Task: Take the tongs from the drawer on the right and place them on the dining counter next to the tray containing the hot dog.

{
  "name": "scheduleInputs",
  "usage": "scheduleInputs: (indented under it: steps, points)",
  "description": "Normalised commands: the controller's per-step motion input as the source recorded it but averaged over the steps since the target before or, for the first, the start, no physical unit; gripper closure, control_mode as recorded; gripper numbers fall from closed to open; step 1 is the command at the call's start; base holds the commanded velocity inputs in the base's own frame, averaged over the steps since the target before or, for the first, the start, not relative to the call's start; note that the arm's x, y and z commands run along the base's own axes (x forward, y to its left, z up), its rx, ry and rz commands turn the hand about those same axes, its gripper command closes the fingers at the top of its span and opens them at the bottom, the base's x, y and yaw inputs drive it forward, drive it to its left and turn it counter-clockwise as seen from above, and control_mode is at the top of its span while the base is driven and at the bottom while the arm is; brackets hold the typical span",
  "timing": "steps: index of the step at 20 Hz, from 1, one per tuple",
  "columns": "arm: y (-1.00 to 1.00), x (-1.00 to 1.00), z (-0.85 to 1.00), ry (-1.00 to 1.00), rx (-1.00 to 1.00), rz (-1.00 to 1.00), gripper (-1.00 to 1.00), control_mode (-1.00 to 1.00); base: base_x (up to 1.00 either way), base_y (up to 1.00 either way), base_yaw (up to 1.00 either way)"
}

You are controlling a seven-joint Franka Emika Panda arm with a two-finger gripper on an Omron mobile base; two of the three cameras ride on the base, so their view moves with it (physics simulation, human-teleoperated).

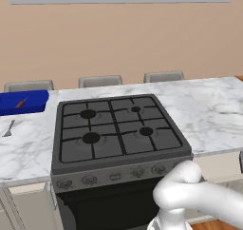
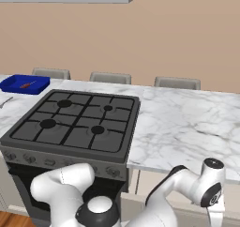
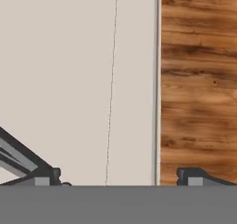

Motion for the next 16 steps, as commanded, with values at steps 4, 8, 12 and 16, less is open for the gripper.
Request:
scheduleInputs:
  steps: [4, 8, 12, 16]
  points:
    - [0.20, -0.18, -0.17, 0.19, 0.00, 0.00, -1.00, -1.00, 0.00, 0.00, 0.00]
    - [0.18, -0.68, -0.22, 0.16, 0.00, 0.00, -1.00, -1.00, 0.00, 0.00, 0.00]
    - [0.10, -0.86, -0.23, 0.10, 0.00, 0.00, -1.00, -1.00, 0.00, 0.00, 0.00]
    - [0.03, -0.82, -0.15, 0.03, 0.00, 0.00, -1.00, -1.00, 0.00, 0.00, 0.00]
